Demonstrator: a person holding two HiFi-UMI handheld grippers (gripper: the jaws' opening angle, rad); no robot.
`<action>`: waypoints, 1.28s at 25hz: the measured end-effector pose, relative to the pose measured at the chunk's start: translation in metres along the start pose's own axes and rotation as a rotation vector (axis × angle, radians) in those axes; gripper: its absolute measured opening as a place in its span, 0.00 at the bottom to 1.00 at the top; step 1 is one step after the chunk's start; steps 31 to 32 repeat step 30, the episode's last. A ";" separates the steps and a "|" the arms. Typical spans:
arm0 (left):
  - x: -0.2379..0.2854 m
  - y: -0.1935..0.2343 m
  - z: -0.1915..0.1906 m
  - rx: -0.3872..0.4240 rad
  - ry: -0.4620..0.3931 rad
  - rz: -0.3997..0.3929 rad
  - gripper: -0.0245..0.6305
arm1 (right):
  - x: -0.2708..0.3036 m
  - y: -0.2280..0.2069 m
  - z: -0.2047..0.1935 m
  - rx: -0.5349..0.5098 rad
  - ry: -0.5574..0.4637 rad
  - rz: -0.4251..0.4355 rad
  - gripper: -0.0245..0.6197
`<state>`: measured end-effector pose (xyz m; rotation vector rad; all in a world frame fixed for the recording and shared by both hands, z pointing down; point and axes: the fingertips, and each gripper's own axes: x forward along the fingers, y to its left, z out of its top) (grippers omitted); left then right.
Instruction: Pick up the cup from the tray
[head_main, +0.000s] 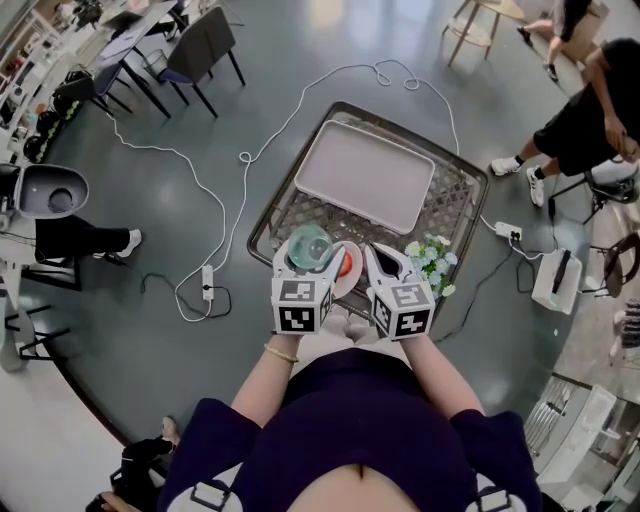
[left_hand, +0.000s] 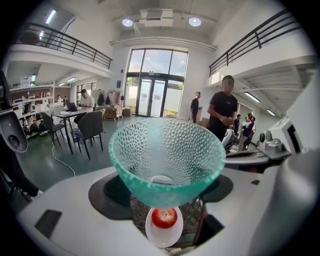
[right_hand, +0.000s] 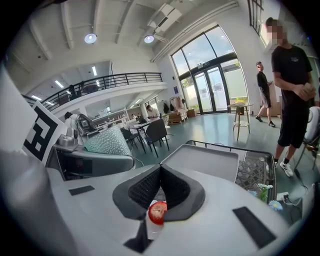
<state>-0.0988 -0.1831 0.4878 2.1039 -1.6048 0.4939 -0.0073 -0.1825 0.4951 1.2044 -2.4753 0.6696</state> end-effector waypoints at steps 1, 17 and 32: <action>0.000 0.000 0.000 0.002 -0.001 0.000 0.60 | 0.000 0.001 0.000 -0.001 0.000 0.001 0.05; 0.001 -0.002 0.000 0.006 0.000 -0.003 0.60 | -0.001 0.005 0.002 -0.033 -0.007 0.006 0.05; 0.001 0.001 -0.001 0.003 0.009 0.004 0.60 | 0.000 0.007 0.004 -0.044 -0.007 0.006 0.05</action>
